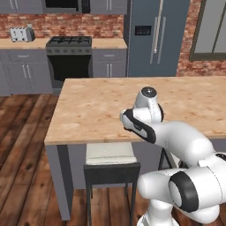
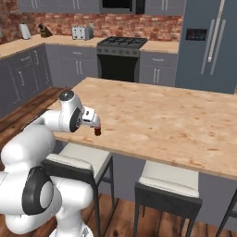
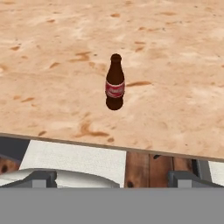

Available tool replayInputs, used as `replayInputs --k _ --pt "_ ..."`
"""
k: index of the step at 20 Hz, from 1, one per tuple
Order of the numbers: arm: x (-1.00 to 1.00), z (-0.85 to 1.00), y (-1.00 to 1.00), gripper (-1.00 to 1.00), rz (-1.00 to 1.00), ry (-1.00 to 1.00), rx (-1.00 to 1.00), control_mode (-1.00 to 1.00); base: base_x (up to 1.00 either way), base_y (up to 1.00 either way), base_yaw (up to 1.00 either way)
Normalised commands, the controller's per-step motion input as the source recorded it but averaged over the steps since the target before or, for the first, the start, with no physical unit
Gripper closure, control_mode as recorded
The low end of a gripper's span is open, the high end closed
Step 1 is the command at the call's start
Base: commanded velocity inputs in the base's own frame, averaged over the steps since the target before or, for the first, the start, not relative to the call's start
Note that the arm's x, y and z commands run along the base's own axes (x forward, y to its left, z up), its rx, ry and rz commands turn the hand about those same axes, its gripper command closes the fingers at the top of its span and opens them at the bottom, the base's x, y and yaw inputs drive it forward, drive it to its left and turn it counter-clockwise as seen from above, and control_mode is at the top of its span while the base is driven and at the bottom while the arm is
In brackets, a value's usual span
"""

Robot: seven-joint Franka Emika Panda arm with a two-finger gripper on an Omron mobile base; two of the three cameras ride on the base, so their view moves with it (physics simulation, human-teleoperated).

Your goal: Place the large bottle from the dining counter next to the other large bottle outside the sink, and place the small bottle from the dining counter next to the other small bottle inside the sink.

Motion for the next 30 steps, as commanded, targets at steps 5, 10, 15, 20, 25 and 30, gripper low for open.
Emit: replayInputs --k 5,10,15,20,25,30 --pt "0.00 0.00 0.00 -1.00 0.00 -0.02 0.00 -1.00 0.00 0.00 0.00" --pt "0.00 -0.01 0.00 -1.00 0.00 -0.03 0.00 -1.00 0.00 0.00 0.00" --pt "0.03 -0.01 0.00 -1.00 0.00 -0.02 0.00 -1.00 0.00 0.00 0.00" --pt "0.08 -0.07 0.00 -1.00 0.00 0.00 0.00 -1.00 0.00 0.00 0.00" --pt "0.15 -0.11 0.00 -1.00 0.00 0.00 0.00 -1.00 0.00 0.00 0.00" --pt "0.16 -0.08 -0.02 -1.00 0.00 0.00 0.00 -1.00 0.00 0.00 0.00"
